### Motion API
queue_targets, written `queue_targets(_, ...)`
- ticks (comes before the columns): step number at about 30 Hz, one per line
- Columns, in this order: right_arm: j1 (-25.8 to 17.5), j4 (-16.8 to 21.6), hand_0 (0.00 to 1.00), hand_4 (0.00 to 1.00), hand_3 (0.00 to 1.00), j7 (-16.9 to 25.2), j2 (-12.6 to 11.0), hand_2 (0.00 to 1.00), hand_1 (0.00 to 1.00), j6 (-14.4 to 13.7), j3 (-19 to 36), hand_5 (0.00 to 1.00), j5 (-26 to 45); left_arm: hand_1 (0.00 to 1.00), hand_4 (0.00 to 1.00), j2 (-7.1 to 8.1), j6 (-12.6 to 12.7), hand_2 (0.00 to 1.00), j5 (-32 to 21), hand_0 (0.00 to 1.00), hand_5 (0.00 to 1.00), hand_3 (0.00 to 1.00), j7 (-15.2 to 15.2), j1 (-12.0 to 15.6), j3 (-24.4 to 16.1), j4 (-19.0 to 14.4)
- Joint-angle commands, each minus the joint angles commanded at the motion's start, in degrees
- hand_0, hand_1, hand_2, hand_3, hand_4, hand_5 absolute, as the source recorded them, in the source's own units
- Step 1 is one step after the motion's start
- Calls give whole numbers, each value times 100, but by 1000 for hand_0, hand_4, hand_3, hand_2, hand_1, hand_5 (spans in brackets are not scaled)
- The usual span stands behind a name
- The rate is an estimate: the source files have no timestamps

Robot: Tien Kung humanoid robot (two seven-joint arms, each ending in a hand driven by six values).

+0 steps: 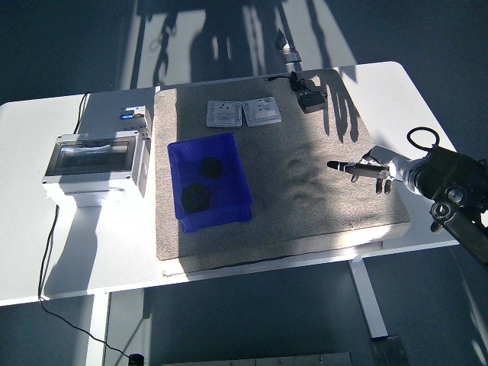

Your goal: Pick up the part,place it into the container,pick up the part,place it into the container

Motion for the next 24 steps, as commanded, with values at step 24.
queue_targets(24, -430, 303, 213, 998, 457, 1189, 65, 770, 216, -1275, 826, 882, 379, 662, 756, 8, 62, 630, 4, 659, 928, 360, -110, 11, -97, 0)
